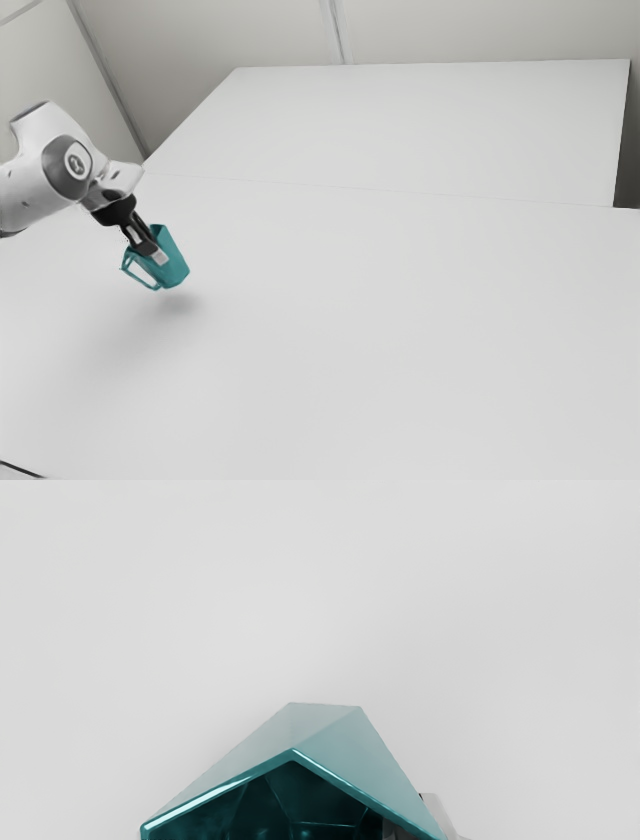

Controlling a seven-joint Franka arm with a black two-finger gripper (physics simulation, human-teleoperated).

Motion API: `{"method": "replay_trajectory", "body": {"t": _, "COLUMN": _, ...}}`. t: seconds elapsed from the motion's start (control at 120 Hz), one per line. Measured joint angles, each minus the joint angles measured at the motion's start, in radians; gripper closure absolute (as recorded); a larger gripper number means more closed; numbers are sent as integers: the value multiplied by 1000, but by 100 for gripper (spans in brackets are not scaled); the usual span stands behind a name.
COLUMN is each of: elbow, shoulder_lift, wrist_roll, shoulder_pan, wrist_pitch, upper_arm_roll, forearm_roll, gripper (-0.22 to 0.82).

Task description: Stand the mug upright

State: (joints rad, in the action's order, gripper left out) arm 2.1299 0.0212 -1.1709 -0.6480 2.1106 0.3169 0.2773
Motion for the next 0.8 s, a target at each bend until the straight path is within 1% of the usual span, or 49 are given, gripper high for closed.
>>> {"method": "replay_trajectory", "body": {"t": 0.1, "elbow": 43, "shoulder_lift": 31, "wrist_roll": 99, "shoulder_pan": 20, "wrist_pitch": 49, "upper_arm_roll": 81, "forearm_roll": -38, "gripper": 77}}
{"method": "replay_trajectory", "body": {"t": 0.208, "elbow": 64, "shoulder_lift": 36, "wrist_roll": 203, "shoulder_pan": -7, "wrist_pitch": 84, "upper_arm_roll": 141, "forearm_roll": -68, "gripper": 77}}
{"method": "replay_trajectory", "body": {"t": 0.358, "elbow": 88, "shoulder_lift": 45, "wrist_roll": 340, "shoulder_pan": -57, "wrist_pitch": 113, "upper_arm_roll": 198, "forearm_roll": -96, "gripper": 77}}
{"method": "replay_trajectory", "body": {"t": 0.608, "elbow": 115, "shoulder_lift": 36, "wrist_roll": 531, "shoulder_pan": -38, "wrist_pitch": 162, "upper_arm_roll": 290, "forearm_roll": -107, "gripper": 77}}
{"method": "replay_trajectory", "body": {"t": 0.8, "elbow": 127, "shoulder_lift": 16, "wrist_roll": 636, "shoulder_pan": -34, "wrist_pitch": 219, "upper_arm_roll": 328, "forearm_roll": -127, "gripper": 77}}
